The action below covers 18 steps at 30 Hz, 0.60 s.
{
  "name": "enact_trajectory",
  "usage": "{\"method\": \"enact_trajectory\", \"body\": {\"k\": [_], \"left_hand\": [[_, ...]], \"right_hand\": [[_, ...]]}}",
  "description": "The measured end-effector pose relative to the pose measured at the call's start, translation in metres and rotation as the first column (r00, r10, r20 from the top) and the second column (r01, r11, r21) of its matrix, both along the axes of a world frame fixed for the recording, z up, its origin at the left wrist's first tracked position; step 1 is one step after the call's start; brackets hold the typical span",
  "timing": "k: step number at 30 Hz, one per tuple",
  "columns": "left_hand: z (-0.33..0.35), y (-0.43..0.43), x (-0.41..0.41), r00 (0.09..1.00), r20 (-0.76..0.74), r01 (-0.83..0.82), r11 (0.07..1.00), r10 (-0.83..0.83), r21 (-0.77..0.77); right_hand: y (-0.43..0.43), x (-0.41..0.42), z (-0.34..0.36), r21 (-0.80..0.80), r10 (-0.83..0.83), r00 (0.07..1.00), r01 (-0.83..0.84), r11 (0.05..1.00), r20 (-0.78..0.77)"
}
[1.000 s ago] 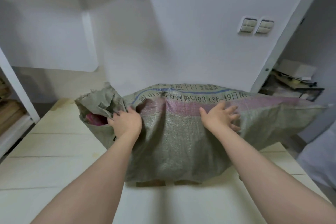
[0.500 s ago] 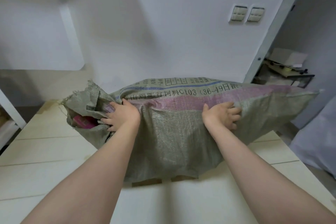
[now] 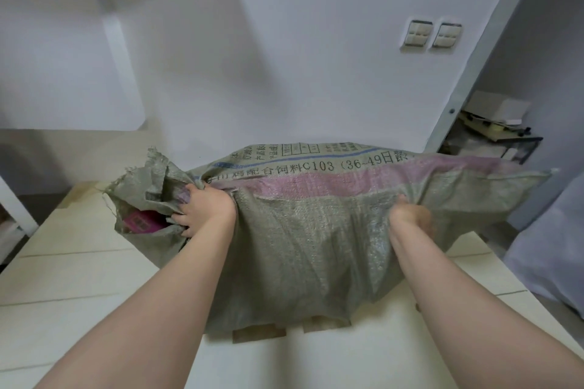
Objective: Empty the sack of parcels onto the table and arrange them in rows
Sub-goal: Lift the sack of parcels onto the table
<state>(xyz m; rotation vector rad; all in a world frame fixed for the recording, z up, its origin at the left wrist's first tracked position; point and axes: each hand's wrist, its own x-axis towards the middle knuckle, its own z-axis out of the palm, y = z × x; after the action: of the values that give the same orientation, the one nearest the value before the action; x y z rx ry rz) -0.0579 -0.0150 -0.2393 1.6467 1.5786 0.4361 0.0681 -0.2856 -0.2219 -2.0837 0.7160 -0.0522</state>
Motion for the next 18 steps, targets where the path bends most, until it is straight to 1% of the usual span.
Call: {"method": "enact_trajectory", "body": {"k": [1, 4, 8, 11, 14, 16, 18], "left_hand": [[-0.001, 0.005, -0.001, 1.0, 0.016, 0.008, 1.0, -0.008, -0.008], [-0.004, 0.017, -0.007, 0.997, 0.072, 0.026, 1.0, -0.025, -0.015], [-0.007, 0.035, -0.017, 0.993, 0.119, 0.009, 1.0, -0.008, -0.007], [-0.005, 0.044, -0.027, 0.987, 0.14, -0.079, 0.997, 0.077, 0.009], [0.004, 0.047, -0.04, 0.98, 0.152, -0.128, 0.992, 0.124, 0.014], [0.009, 0.042, -0.05, 0.974, 0.161, -0.159, 0.987, 0.161, -0.024], [0.01, 0.032, -0.056, 0.955, 0.224, -0.181, 0.98, 0.194, -0.076]], "right_hand": [[0.006, 0.0, 0.001, 0.027, -0.006, 1.0, 0.006, 1.0, -0.003], [0.023, -0.003, 0.008, 0.062, 0.065, 0.998, -0.064, 0.996, -0.009], [0.036, -0.014, 0.015, 0.113, 0.065, 0.994, -0.075, 0.991, 0.085], [0.052, -0.021, 0.026, 0.041, 0.151, 0.975, -0.16, 0.986, 0.166], [0.065, -0.019, 0.045, 0.004, 0.204, 0.941, -0.213, 0.977, 0.271], [0.074, -0.015, 0.061, -0.034, 0.253, 0.904, -0.258, 0.966, 0.344], [0.08, -0.011, 0.083, -0.095, 0.319, 0.854, -0.308, 0.947, 0.411]]}}
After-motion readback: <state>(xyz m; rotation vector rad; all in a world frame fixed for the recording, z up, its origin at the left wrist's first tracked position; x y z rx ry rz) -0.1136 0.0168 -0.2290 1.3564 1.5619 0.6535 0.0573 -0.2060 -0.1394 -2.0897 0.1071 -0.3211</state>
